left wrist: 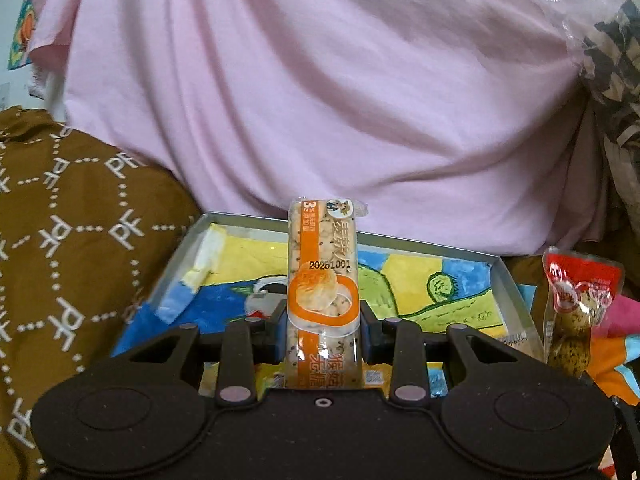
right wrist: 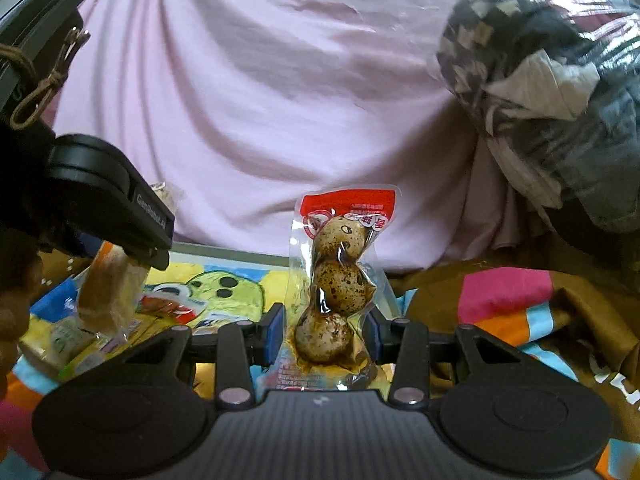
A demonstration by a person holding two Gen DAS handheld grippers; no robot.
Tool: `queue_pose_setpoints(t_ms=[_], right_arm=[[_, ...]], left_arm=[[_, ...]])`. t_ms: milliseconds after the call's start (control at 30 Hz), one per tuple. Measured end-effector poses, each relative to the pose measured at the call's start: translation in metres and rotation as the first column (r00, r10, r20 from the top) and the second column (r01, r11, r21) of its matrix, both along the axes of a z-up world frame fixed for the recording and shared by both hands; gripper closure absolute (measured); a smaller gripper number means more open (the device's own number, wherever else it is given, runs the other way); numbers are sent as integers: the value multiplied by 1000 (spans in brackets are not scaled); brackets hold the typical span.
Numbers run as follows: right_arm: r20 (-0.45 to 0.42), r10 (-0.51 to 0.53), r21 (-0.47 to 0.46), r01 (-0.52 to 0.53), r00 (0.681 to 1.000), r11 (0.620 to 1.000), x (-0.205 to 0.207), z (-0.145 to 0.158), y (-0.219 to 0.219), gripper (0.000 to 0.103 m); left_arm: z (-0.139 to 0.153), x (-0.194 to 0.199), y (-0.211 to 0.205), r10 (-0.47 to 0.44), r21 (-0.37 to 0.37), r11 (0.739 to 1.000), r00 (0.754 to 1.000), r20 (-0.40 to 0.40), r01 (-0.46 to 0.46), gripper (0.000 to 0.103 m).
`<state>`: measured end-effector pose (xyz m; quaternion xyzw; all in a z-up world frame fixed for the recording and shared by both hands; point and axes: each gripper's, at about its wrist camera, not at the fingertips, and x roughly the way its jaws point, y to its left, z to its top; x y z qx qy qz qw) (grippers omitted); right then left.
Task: Organize snacks
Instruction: 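Carry the biscuit bar and quail egg pack up and over the grey tray, then open both tools to drop the biscuit bar and egg pack into the tray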
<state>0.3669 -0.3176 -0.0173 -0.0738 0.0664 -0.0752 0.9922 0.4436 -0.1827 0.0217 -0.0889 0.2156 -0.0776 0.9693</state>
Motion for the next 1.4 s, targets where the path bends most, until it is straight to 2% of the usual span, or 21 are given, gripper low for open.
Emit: queue_pose_setpoints(t_ms=[167, 467, 833, 1200, 1400], right_arm=[[18, 4, 43, -5, 1000, 999, 16, -5, -7, 58], [-32, 27, 86, -24, 999, 996, 32, -19, -12, 56], [-52, 38, 97, -33, 998, 995, 38, -27, -11, 54], [-57, 28, 110, -22, 998, 994, 42, -30, -16, 47], [-54, 28, 108, -22, 998, 994, 43, -29, -16, 37]], left_arm=[[-7, 17, -10, -5, -1, 1000, 1000, -23, 5, 68], [-24, 31, -14, -8, 35, 999, 998, -57, 10, 68], [-26, 32, -16, -5, 47, 999, 999, -42, 7, 66], [-30, 31, -14, -5, 33, 999, 999, -42, 6, 53], [-28, 29, -10, 11, 10, 1000, 1000, -26, -11, 36]])
